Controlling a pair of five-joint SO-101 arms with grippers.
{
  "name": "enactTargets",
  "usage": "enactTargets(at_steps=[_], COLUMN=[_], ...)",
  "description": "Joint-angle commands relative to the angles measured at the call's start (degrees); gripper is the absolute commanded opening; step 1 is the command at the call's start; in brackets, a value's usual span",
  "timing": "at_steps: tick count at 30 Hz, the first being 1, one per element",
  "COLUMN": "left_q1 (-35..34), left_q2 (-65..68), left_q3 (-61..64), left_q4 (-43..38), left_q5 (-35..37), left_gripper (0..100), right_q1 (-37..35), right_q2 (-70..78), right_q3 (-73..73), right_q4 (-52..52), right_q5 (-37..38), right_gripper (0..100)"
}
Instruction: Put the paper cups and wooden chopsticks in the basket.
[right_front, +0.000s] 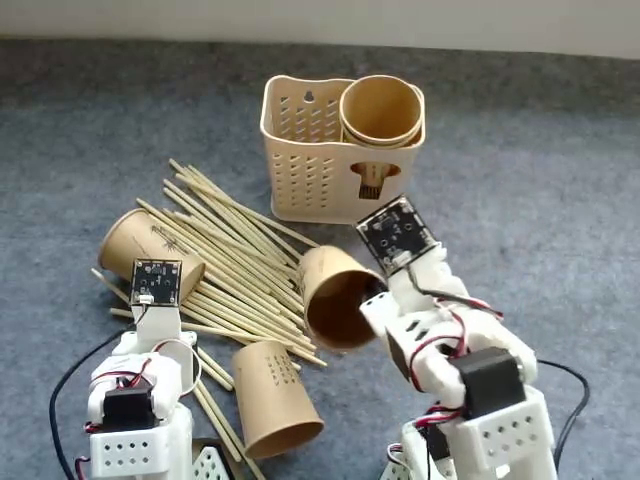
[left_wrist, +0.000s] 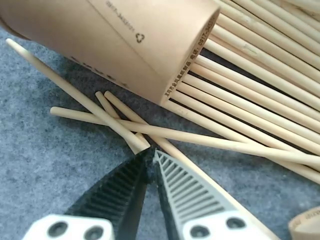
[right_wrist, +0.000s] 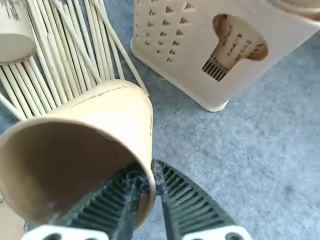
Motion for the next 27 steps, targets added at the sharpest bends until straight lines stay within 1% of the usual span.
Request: enactTargets(at_steps=[1,7,10,13,18,23,27], left_q1=[0.0,0.0,0.0,0.0,0.0,0.0,0.0], left_q2=[-0.4,-0.4,-0.4,-0.4,-0.4,-0.4,-0.4], left_q3=[1.1,1.1,1.1,1.1,1.1,1.1,1.1], left_q4=[0.4,0.4,0.4,0.4,0.4,0.4,0.4], left_q5=[0.4,0.4,0.4,0.4,0.4,0.4,0.4], left_gripper=[1,1,1,1,1,1,1], right_q1=[0.7,0.7,0.8,1.7,6.2,9.2,10.9], right_q2=[-0.2,0.0,2.8,8.2,18.7,28.9,36.7], right_q3=[-9.5,-21.1,-26.9,-32.7,-42.8,-49.8,-54.8], right_q4=[3.6,2.8,1.5,0.8,-1.4,-4.4,-4.4], right_q5=[-0.7,-0.7,-0.7,-0.7,-0.7,-0.7,-0.7], right_gripper=[0.7,0.7,0.7,0.7,0.7,0.7,0.7])
